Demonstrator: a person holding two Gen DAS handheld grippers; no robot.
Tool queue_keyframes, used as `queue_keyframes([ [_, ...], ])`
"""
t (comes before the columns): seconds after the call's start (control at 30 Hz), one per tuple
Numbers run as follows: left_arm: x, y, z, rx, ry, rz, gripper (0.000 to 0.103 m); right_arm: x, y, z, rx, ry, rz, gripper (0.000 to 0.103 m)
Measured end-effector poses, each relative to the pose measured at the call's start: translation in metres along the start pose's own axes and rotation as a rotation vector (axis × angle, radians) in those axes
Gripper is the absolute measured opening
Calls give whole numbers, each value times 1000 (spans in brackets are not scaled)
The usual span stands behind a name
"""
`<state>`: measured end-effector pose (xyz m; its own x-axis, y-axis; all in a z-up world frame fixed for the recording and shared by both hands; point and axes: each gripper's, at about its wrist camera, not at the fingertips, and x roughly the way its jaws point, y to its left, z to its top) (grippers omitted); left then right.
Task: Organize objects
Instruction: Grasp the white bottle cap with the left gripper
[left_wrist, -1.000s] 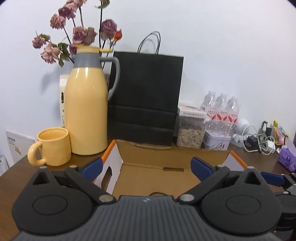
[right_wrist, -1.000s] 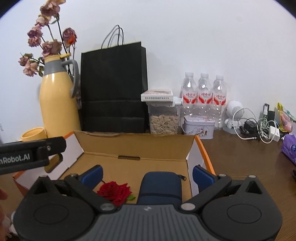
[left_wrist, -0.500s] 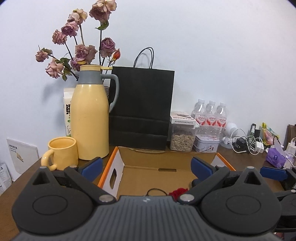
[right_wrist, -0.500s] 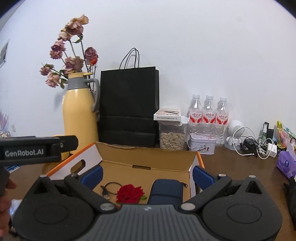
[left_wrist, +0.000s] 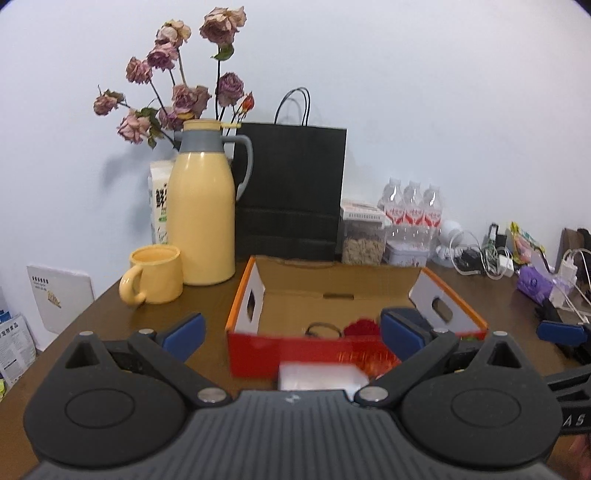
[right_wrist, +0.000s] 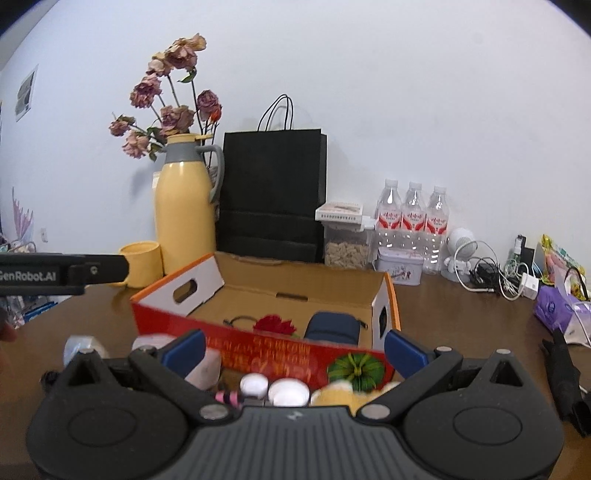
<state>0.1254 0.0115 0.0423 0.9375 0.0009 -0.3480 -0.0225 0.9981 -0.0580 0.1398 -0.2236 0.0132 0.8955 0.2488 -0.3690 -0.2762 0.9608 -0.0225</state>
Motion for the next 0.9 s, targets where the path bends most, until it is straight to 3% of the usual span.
queue_keyframes([
  [0.43,-34,22,-55,10,107,26,103,-28,-5,-53,20,117,-3,103],
  [0.73,-38,22,-100,42,222,-19,103,-35,-1,-83,13,187,15,103],
  [0.9,-31,12,-103,60,232,-42,103,-34,4,-87,8,203,28,103],
])
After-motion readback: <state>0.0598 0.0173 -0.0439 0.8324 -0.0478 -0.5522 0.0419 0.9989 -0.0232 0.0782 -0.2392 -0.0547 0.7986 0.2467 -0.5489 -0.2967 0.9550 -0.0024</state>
